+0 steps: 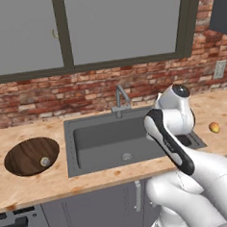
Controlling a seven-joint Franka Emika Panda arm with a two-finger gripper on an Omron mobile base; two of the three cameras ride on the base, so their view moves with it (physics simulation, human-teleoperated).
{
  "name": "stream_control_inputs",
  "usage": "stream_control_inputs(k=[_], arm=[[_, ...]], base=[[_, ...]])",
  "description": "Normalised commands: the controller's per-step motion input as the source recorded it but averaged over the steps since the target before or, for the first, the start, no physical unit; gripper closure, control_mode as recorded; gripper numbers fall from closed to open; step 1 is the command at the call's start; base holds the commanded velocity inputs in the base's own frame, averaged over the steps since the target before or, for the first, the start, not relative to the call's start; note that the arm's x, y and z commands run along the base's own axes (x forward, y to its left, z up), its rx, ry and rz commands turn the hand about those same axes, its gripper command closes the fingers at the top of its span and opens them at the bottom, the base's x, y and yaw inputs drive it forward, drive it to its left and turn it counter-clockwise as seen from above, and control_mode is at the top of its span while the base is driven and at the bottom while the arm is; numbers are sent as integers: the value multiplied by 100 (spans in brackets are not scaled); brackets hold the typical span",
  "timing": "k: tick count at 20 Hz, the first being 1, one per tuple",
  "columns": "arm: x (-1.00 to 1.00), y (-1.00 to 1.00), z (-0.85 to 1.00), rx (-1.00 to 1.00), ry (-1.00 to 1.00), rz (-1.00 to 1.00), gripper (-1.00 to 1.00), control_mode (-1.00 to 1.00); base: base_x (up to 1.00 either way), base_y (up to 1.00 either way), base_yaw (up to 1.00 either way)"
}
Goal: There is a mixed pile of frozen fruits and vegetables on the counter. Locate all the frozen vegetables and place the items in a bowl on the counter. Take all the frozen fruits and defrost them in a running sink.
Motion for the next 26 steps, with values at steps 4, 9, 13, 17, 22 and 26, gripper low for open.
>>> stream_control_inputs(k=[4,9,13,17,22,26], arm=[[39,100,0,-2,9,19,100,-100],[40,100,0,-1,4,18,100,-100],[41,100,0,-4,0,16,100,-100],[20,100,0,-6,0,10,100,-100],[9,100,0,-10,0,4,100,-100],[33,100,0,-10,0,0,100,-100]], base=[[0,0,0],[0,0,0],[0,0,0],[0,0,0],[0,0,0],[0,0,0]])
